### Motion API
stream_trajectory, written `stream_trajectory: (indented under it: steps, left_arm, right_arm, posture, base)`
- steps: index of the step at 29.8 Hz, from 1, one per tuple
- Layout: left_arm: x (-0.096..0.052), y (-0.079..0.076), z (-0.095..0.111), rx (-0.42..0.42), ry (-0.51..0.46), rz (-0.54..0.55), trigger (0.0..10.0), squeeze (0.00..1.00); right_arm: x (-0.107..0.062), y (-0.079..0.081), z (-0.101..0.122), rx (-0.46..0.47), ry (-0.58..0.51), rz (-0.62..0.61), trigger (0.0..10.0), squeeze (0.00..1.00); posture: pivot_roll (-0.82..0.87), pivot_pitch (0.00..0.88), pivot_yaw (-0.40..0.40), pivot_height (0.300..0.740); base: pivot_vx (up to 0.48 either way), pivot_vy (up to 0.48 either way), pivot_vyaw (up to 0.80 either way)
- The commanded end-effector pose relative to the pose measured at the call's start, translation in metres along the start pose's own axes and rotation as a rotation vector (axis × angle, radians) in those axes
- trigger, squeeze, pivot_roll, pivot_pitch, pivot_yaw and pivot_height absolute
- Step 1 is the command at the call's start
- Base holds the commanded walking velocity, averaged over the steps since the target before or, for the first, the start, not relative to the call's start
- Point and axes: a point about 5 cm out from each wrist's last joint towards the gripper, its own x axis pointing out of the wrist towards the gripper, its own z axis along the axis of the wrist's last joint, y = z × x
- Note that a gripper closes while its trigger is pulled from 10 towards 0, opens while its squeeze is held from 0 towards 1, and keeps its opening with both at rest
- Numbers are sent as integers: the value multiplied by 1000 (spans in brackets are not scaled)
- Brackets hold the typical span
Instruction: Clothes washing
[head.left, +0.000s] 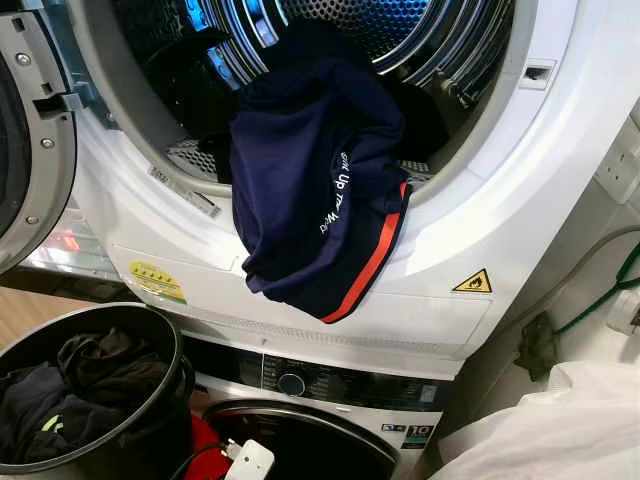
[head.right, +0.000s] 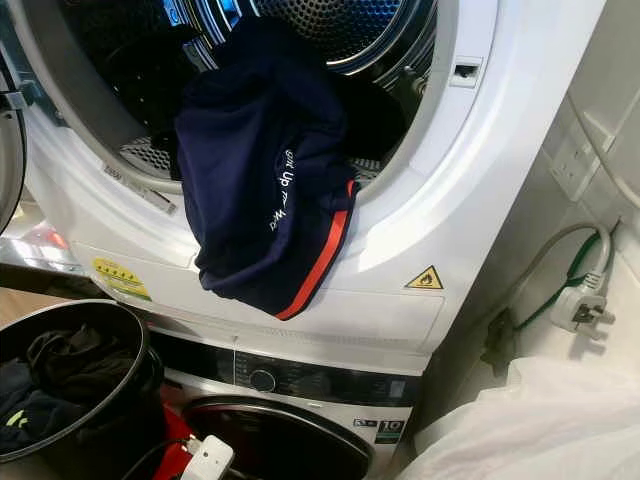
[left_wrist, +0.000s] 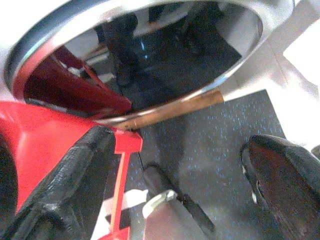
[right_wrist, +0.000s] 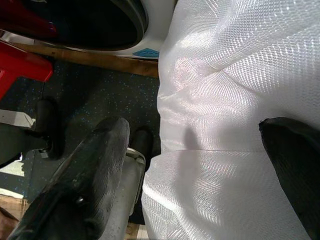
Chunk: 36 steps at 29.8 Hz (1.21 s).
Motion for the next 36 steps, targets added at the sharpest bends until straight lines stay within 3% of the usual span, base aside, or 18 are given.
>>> stream_trajectory:
  steps: [1, 7, 19, 23, 31, 36]
  left_arm:
    - [0, 1, 2, -9, -17, 3, 10000, 0]
    - [-2, -3, -2, -22, -31, -13, 10000, 0]
    - [-5, -14, 10, -65, -195, -84, 10000, 0]
    - [-13, -7, 21, -23, -332, -44, 10000, 0]
    - [-23, -11, 30, 43, -428, -112, 10000, 0]
    - [-39, -9, 42, 124, -519, -133, 10000, 0]
  right_arm:
    - [0, 1, -3, 11, 10, -1, 10000, 0]
    - [-1, 2, -8, 13, 24, 0, 10000, 0]
    - [-2, 1, -20, 14, 46, 2, 10000, 0]
    - [-3, 1, -23, 13, 53, 1, 10000, 0]
    - [-3, 0, -23, 7, 53, 4, 10000, 0]
    - [-4, -3, -25, 2, 58, 1, 10000, 0]
  posture:
    - [28, 0, -19, 740]
    - [16, 0, -6, 740]
    - [7, 0, 16, 740]
    - [6, 0, 23, 740]
    - [15, 0, 19, 740]
    - [16, 0, 16, 740]
  base:
    - [0, 0, 0]
    - [0, 0, 0]
    - [0, 0, 0]
    - [0, 0, 0]
    - [0, 0, 0]
    - [0, 0, 0]
